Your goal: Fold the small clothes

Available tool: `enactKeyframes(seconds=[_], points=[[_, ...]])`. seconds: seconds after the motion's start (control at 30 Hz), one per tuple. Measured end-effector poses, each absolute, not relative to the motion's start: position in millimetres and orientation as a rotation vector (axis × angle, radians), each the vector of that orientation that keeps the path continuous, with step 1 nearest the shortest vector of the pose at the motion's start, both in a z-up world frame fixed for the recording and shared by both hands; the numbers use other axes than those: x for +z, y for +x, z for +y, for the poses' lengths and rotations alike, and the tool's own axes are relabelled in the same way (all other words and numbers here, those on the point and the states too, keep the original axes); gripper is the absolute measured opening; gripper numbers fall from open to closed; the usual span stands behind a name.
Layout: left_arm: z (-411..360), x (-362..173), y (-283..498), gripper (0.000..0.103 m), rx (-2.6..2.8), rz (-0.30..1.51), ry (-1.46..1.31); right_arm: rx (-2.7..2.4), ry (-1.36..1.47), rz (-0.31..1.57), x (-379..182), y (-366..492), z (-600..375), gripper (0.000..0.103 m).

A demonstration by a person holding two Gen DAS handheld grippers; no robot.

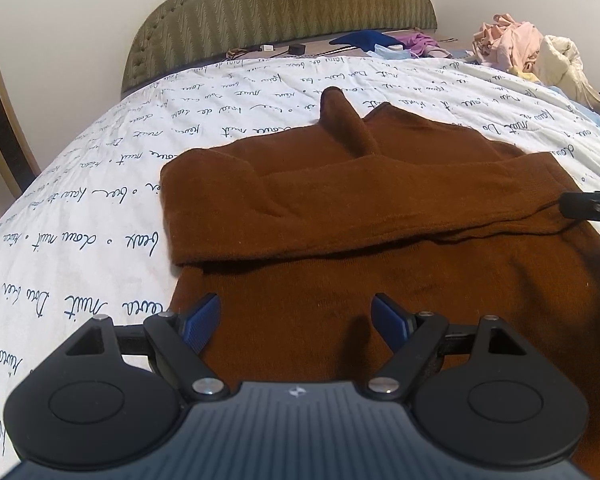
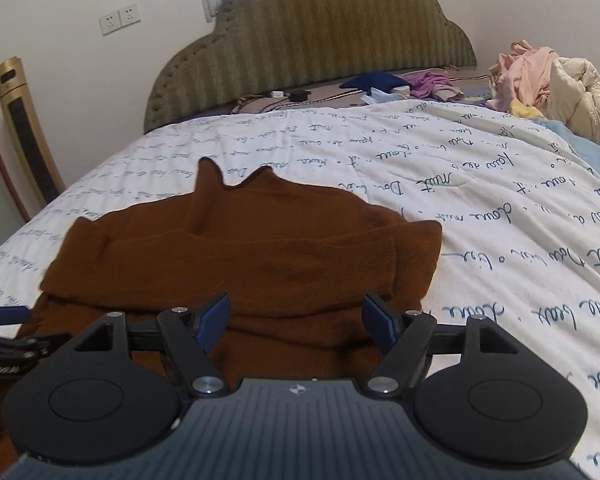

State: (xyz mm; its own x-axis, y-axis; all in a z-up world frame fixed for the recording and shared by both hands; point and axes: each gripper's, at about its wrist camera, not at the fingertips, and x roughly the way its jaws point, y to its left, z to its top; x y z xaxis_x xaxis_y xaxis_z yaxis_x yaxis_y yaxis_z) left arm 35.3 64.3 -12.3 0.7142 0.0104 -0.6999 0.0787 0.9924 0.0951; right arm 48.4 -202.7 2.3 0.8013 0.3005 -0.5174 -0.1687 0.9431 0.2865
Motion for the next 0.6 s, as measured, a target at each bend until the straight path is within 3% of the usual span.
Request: enactKeyframes(seconds=[0.37, 0.6], points=[[55, -20, 15, 0.082, -0.024, 0.781, 0.156, 0.284, 0.252, 0.586, 3, -1, -212, 0.085], [69, -21, -15, 0.083, -0.043, 0.764, 0.189, 0.288, 0.274, 0.600, -2, -31, -223, 0.087]])
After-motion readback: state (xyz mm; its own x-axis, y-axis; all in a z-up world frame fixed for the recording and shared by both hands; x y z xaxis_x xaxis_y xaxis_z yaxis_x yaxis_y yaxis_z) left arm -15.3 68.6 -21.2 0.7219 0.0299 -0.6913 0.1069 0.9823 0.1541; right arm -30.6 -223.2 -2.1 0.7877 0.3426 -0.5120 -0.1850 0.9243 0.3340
